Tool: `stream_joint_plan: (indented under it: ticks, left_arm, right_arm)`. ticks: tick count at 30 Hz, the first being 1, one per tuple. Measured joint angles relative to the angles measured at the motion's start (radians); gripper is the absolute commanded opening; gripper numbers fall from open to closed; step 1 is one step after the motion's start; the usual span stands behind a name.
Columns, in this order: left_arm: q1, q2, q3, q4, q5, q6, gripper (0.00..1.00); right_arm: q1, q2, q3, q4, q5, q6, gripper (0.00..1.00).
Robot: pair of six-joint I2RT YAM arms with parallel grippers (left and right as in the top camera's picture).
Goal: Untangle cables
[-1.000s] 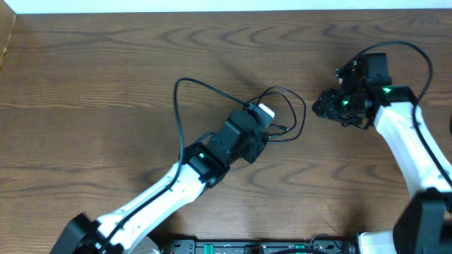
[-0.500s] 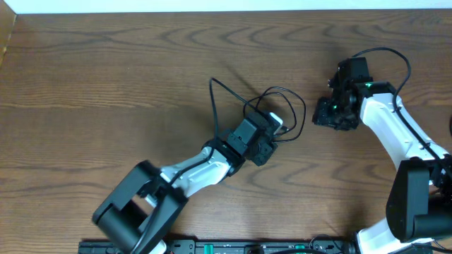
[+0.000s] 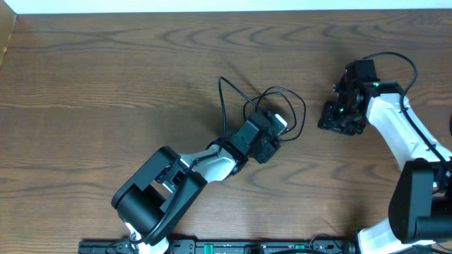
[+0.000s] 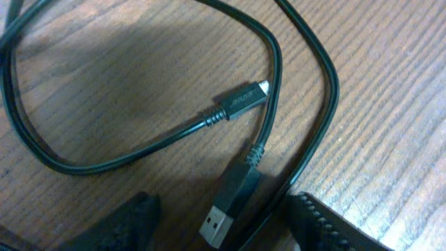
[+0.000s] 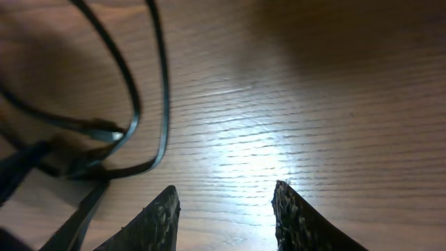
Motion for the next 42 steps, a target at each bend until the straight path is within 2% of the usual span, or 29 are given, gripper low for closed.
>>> stream_joint_plan:
  ticks: [2, 3, 10, 14, 25, 34, 35, 36, 42]
  left_arm:
    - [0.001, 0.007, 0.003, 0.008, 0.001, 0.012, 0.09]
    - [0.001, 0.011, 0.005, 0.013, 0.002, 0.013, 0.08]
    - [0.003, 0.013, 0.022, -0.005, 0.024, 0.013, 0.08]
    - [0.002, -0.025, 0.029, -0.095, 0.035, 0.012, 0.07]
    - [0.002, -0.397, 0.06, -0.258, 0.029, 0.011, 0.08]
    - [0.002, -0.481, 0.06, -0.357, 0.029, 0.011, 0.09]
    - [0.002, -0.489, 0.06, -0.359, 0.028, 0.011, 0.09]
    - [0.002, -0.502, 0.06, -0.361, 0.027, 0.008, 0.09]
    - [0.002, -0.588, 0.06, -0.368, 0.027, -0.008, 0.1]
  right_arm:
    - [0.0, -0.023, 0.0, 0.001, -0.014, -0.002, 0.42]
    - [0.0, -0.04, 0.0, 0.001, -0.02, -0.002, 0.43]
    - [0.0, -0.157, 0.0, 0.002, -0.035, -0.011, 0.49]
    - [0.0, -0.167, 0.0, 0.0, -0.026, -0.014, 0.52]
    - [-0.001, -0.167, 0.0, -0.002, -0.006, -0.013, 0.52]
    - [-0.001, -0.167, 0.0, -0.004, -0.048, -0.059, 0.69]
    - [-0.001, -0.167, 0.0, -0.004, -0.069, -0.084, 0.75]
    - [-0.001, -0.167, 0.0, -0.003, -0.099, -0.113, 0.78]
    - [-0.001, -0.167, 0.0, 0.049, -0.236, -0.274, 0.82]
